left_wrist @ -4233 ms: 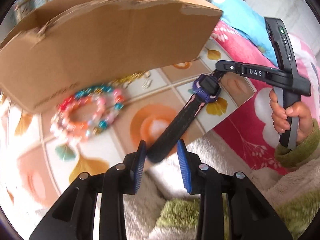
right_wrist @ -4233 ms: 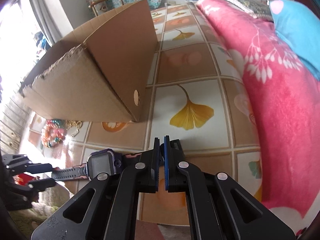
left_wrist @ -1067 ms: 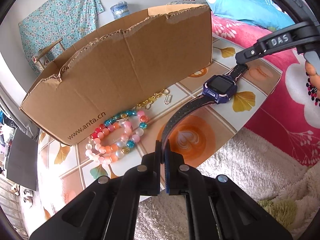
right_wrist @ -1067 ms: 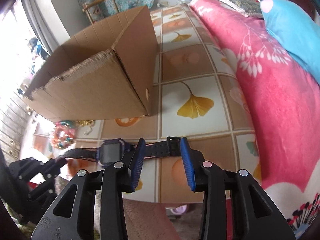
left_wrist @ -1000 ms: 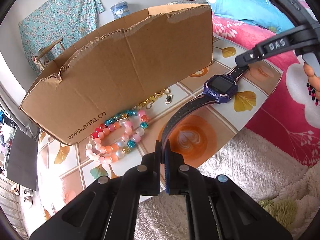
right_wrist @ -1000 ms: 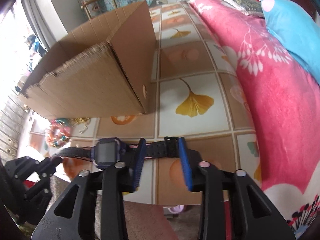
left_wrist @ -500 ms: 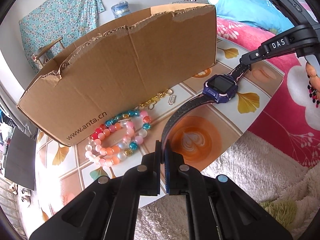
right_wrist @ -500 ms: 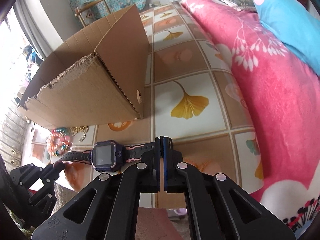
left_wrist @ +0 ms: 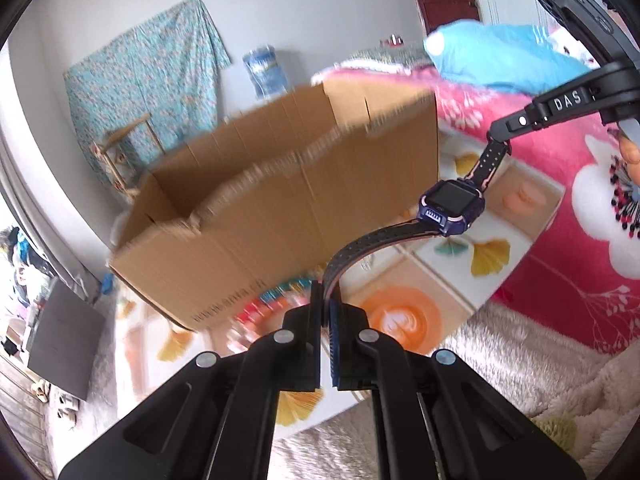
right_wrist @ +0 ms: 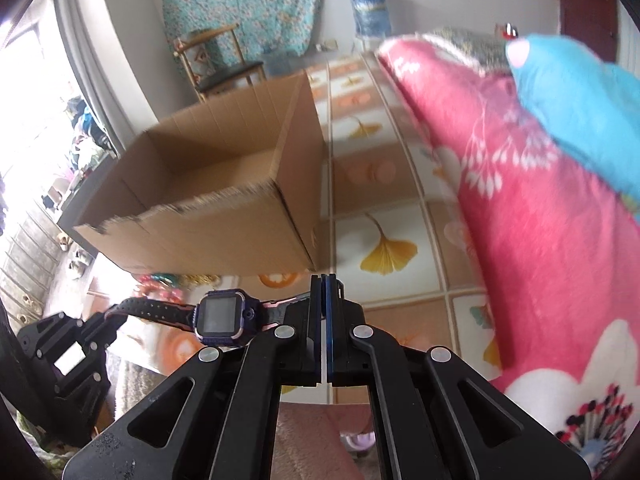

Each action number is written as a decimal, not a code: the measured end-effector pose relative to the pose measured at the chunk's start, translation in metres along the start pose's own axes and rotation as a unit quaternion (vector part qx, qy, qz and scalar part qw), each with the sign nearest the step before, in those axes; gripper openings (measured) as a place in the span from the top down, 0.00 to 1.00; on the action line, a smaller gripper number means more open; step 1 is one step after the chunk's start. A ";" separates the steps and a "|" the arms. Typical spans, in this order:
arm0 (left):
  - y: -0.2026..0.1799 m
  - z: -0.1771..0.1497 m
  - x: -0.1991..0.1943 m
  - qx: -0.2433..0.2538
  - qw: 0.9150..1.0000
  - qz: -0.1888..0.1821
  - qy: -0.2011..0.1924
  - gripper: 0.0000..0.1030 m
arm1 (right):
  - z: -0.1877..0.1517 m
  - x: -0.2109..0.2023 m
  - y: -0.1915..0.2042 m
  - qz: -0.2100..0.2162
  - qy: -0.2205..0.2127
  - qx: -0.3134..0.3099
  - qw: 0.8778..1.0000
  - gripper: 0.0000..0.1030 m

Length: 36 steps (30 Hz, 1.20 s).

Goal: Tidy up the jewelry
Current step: 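Carry the smartwatch over the box and open the left tool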

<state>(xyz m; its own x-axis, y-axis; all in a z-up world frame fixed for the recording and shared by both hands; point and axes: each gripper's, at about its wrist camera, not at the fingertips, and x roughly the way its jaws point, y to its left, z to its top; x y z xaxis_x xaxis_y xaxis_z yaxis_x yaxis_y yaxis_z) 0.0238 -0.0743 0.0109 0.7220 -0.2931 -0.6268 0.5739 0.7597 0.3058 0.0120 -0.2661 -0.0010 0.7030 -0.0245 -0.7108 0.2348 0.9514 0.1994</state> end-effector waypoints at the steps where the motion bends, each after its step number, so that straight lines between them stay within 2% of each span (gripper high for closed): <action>1: 0.002 0.003 -0.006 0.003 1.000 0.006 -0.009 0.97 | 0.002 -0.007 0.003 0.001 -0.008 -0.005 1.000 1.00; 5: 0.018 0.020 -0.035 0.011 0.998 0.031 -0.051 0.97 | 0.017 -0.040 0.023 0.001 -0.054 -0.043 0.998 1.00; 9: 0.043 0.043 -0.056 0.015 0.995 0.050 -0.089 0.97 | 0.046 -0.071 0.051 0.010 -0.112 -0.098 0.989 1.00; 12: 0.068 0.063 -0.059 0.029 0.991 0.074 -0.108 0.97 | 0.074 -0.073 0.068 0.016 -0.136 -0.134 0.981 1.00; 15: 0.088 0.076 -0.044 0.055 0.987 0.100 -0.109 0.97 | 0.103 -0.054 0.077 0.026 -0.131 -0.152 0.979 1.00; 18: 0.110 0.089 -0.010 0.071 0.989 0.101 -0.079 0.97 | 0.141 -0.005 0.086 0.035 -0.093 -0.166 0.981 1.00; 23: 0.130 0.109 0.066 0.093 0.994 0.065 -0.004 0.97 | 0.179 0.079 0.100 0.039 -0.005 -0.184 0.982 1.00; 28: 0.136 0.115 0.143 0.137 0.985 0.047 0.090 0.96 | 0.191 0.143 0.110 0.015 0.061 -0.213 0.975 1.00; 30: 0.132 0.113 0.162 0.144 0.983 0.044 0.110 0.95 | 0.193 0.162 0.116 0.003 0.077 -0.229 0.970 1.00; 33: 0.135 0.114 0.188 0.153 0.978 0.038 0.139 0.92 | 0.193 0.182 0.120 -0.011 0.099 -0.245 0.964 1.00; 36: 0.134 0.112 0.201 0.159 0.974 0.041 0.157 0.76 | 0.192 0.196 0.115 -0.009 0.126 -0.240 0.963 0.98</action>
<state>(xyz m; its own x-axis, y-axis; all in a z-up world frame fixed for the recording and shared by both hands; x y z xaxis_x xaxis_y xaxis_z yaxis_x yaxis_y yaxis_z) 0.2892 -0.0969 0.0058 0.6453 -0.0083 -0.7639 0.6460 0.5396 0.5399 0.3057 -0.2207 0.0122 0.5028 -0.0242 -0.8640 -0.1343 0.9853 -0.1058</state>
